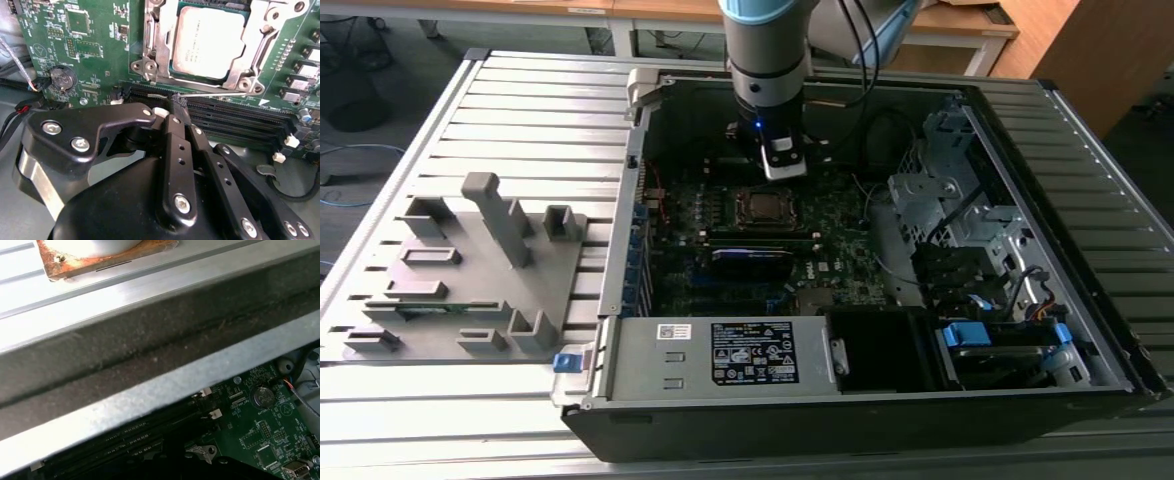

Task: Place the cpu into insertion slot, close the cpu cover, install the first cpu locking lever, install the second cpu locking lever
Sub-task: 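Install the first cpu locking lever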

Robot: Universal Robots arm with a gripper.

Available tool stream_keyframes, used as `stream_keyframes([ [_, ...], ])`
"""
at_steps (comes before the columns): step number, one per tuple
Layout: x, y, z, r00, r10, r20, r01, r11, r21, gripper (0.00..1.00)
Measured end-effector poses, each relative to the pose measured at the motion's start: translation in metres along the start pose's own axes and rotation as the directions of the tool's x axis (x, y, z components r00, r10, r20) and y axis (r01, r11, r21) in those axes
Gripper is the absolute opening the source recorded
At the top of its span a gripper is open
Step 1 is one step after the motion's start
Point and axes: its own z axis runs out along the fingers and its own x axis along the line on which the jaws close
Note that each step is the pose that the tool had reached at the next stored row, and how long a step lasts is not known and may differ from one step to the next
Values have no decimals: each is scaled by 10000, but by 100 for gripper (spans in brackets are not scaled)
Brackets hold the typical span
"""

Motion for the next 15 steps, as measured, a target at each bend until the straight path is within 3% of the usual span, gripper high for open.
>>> stream_keyframes([
  [6, 3, -6, 22, 9999, -57, 131, 54, 9997, 237, 11],
  [15, 3, -1, 14, 9999, -60, 139, 57, 9997, 250, 11],
])
